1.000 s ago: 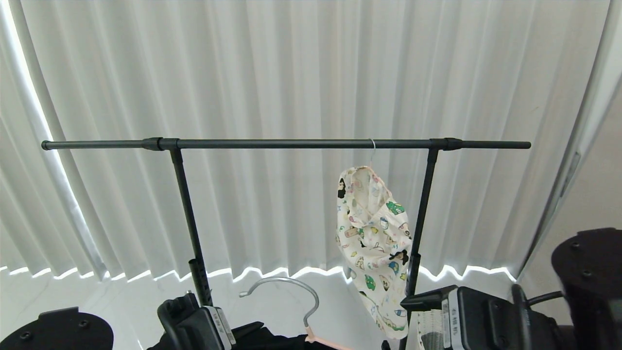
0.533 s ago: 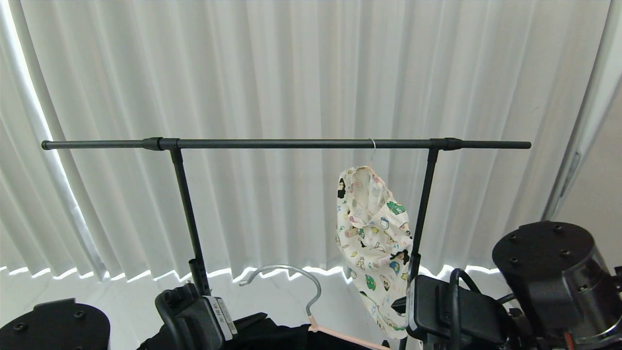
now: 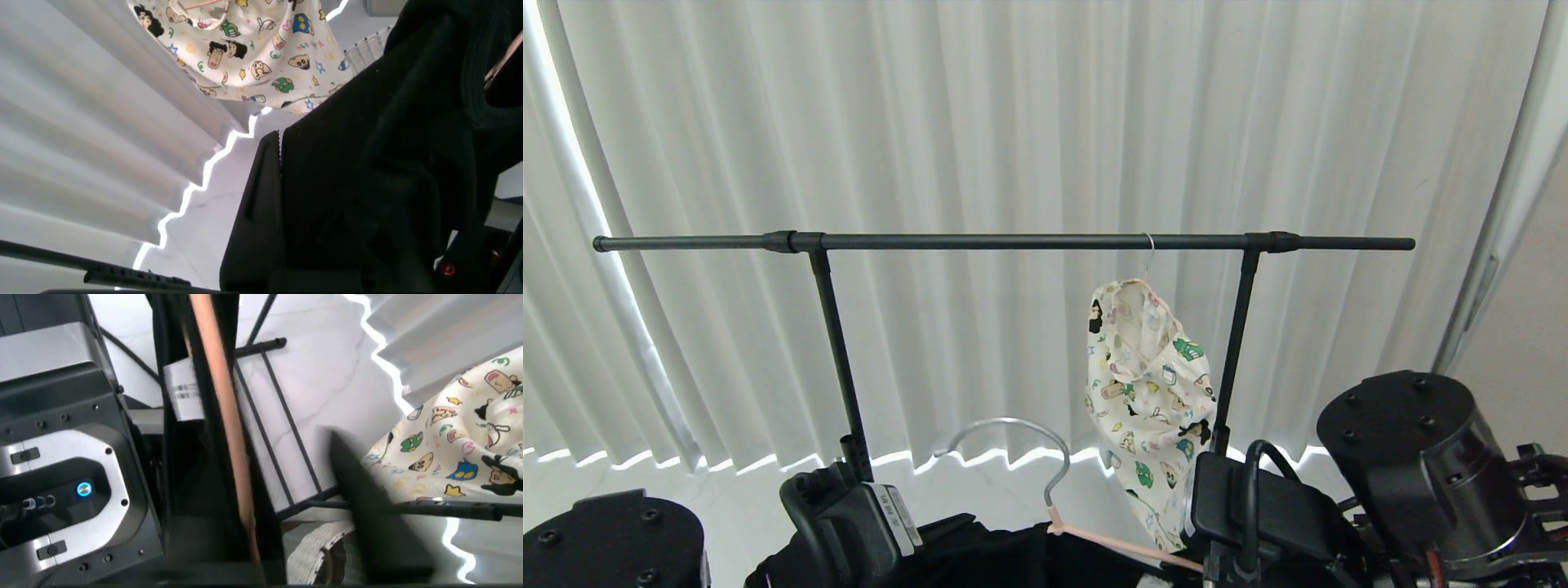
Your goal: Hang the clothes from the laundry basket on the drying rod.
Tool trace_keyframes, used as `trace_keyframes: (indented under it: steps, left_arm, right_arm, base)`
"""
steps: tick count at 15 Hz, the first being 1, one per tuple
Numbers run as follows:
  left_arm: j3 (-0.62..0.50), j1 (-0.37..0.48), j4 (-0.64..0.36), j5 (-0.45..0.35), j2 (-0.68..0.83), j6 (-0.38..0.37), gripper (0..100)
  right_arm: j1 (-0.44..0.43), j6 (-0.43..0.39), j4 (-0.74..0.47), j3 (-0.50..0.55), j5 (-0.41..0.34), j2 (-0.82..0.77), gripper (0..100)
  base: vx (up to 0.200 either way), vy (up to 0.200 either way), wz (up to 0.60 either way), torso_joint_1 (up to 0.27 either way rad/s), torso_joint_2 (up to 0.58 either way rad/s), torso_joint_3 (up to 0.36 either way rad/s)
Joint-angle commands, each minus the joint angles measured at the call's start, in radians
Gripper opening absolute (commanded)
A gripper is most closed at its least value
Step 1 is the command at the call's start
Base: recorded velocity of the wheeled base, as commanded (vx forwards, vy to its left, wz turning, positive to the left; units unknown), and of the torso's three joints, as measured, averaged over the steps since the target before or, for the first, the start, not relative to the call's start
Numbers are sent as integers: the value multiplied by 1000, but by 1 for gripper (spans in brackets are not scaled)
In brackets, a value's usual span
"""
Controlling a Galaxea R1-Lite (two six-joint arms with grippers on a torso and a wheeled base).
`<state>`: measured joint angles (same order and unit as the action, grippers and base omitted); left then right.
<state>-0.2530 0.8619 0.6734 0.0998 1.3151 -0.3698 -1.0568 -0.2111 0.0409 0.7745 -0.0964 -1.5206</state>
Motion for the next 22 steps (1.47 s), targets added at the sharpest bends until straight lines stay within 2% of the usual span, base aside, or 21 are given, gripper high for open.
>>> trace_keyframes:
  steps: [1,6,7,9,13,17,18,21,22]
  left_arm:
    - [-8,0,0,0,-2,0,0]
    - [-6,0,0,0,-8,3,0]
    - [-6,0,0,0,-7,8,100]
    - [-2,-12,0,0,-7,8,100]
    - [-2,-86,0,0,-13,9,100]
    - [46,-103,0,0,-31,12,100]
    - [69,-141,2,-2,-36,14,100]
    - [89,-173,2,-3,-54,19,100]
    - [97,-204,2,-2,-51,43,100]
  right_arm:
    - [0,-1,7,0,1,-9,0]
    - [8,-2,37,-1,9,-4,0]
    - [8,-5,48,-1,10,-1,0]
    - [9,-24,71,-1,10,11,0]
    - [89,-148,86,-7,7,66,0]
    - [173,-189,117,-11,4,91,0]
    - [193,-200,122,-11,4,103,0]
    - [242,-208,123,-12,3,125,0]
    - [253,-208,123,-11,3,135,0]
  base:
    - [0,0,0,0,0,0]
    - [0,0,0,0,0,0]
    - [0,0,0,0,0,0]
    - [0,0,0,0,0,0]
    - [0,0,0,0,0,0]
    - [0,0,0,0,0,0]
    - [0,0,0,0,0,0]
    - [0,0,0,0,0,0]
    - [0,0,0,0,0,0]
